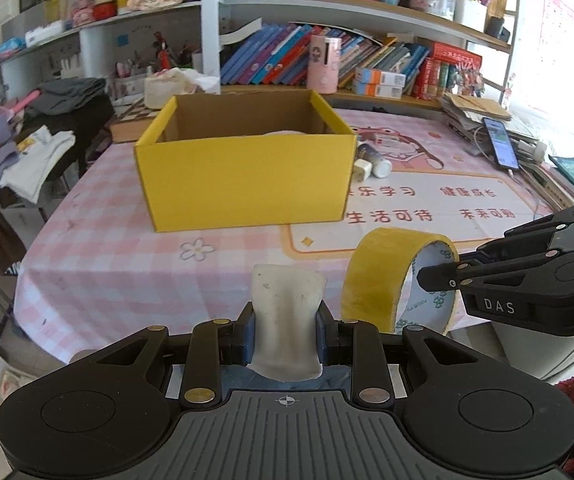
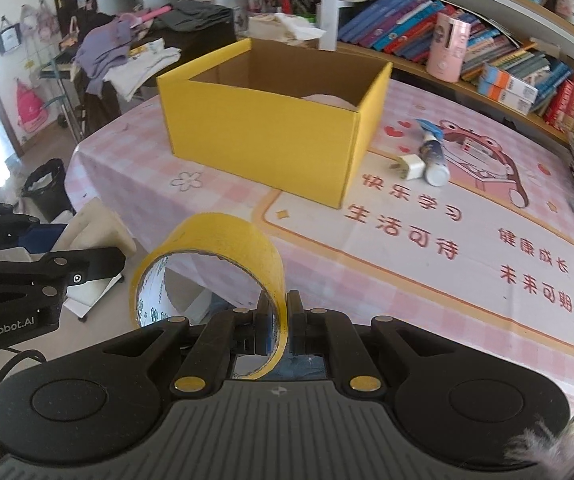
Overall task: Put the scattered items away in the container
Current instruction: 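Carry the tape roll and cube over the yellow box with both grippers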
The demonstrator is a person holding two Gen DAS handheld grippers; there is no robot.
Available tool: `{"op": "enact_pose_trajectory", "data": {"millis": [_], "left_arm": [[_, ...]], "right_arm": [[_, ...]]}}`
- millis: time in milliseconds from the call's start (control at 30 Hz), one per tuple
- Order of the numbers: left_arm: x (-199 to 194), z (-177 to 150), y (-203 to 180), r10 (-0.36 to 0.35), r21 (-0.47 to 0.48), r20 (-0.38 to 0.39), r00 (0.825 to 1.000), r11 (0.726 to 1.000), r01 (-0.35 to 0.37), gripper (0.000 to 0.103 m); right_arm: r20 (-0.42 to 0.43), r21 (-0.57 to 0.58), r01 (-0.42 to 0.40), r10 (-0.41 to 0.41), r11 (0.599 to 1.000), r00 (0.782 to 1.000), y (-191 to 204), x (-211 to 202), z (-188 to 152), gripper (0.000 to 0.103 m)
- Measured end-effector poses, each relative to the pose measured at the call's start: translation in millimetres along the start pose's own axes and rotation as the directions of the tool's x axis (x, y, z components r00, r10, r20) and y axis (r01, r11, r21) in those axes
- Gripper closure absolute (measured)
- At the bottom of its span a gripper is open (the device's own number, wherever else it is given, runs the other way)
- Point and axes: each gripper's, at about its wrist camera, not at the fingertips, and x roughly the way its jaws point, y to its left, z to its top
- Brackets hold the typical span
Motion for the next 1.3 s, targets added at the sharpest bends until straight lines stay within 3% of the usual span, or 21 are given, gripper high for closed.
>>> {"op": "enact_pose_trajectory", "data": {"millis": [333, 667, 1033, 1300], "left_arm": [[-3.3, 3.2, 25.1, 0.048, -0.044, 0.009, 0.999, 0.998, -0.048, 0.076], [6.5, 12.6, 29.0, 0.047, -0.038, 0.004, 0.999, 0.998, -0.046, 0.076], [21.9, 41.2, 28.9, 0.062, -0.016, 0.021, 0.998, 0.998, -0.062, 0.076], [30.0, 77.7, 37.5, 0.08, -0.004, 0.068, 0.994, 0.997, -0.08, 0.076]], "right_arm": [[-0.003, -0.054, -0.044, 0.044, 0.998, 0.999, 21.9, 13.7, 17.4, 0.096], [-0.007, -0.055, -0.069, 0.069, 0.996, 0.998, 19.2, 24.3, 24.7, 0.096], [0.03, -0.071, -0.106, 0.109, 0.992, 0.994, 4.5, 36.8, 51.9, 0.096], [0.096, -0.076, -0.143, 0.15, 0.987, 0.984, -8.8, 36.3, 91.8, 0.096]]}}
